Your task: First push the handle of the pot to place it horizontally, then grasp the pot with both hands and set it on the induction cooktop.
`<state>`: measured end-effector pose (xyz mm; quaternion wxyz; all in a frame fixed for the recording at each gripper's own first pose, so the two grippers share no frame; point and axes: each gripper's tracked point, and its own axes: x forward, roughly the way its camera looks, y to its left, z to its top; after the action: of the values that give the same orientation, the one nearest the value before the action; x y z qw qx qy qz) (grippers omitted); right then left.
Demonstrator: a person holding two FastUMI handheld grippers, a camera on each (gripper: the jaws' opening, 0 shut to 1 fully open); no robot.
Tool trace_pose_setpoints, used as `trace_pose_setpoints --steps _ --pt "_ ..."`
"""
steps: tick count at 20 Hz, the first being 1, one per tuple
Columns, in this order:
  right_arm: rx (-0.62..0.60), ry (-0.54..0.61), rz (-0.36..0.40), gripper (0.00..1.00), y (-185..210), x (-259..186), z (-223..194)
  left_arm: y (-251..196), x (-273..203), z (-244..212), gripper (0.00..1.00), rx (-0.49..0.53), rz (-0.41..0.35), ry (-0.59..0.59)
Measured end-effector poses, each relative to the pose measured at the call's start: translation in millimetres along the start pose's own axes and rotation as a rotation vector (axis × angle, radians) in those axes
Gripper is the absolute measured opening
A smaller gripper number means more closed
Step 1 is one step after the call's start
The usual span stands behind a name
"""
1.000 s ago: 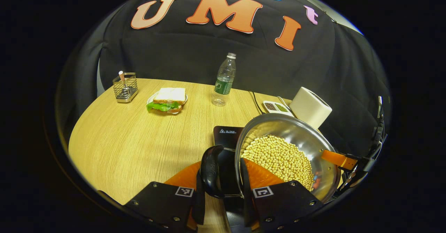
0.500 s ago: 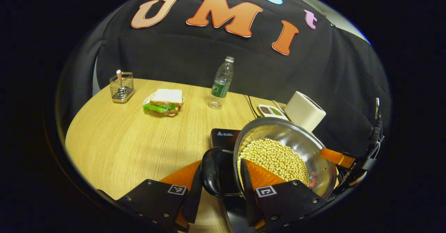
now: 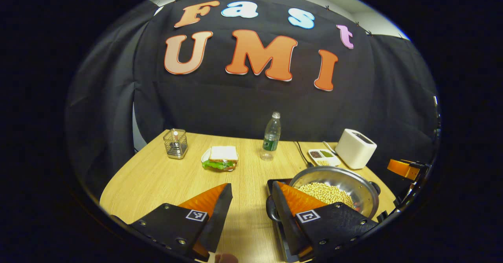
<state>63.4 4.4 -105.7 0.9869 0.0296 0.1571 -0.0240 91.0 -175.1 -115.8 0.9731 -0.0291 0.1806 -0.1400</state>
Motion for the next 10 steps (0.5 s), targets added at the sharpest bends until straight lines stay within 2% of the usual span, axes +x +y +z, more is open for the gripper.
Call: trace_pose_setpoints --steps 7,10 --pt "-0.025 -0.205 0.034 0.95 16.8 -67.7 99.3 60.7 -82.4 127.3 0.67 0.069 0.146 -0.230" --pt "-0.036 -0.279 0.042 0.95 21.0 -95.3 132.5 71.3 -114.8 160.7 0.66 0.099 0.185 -0.308"
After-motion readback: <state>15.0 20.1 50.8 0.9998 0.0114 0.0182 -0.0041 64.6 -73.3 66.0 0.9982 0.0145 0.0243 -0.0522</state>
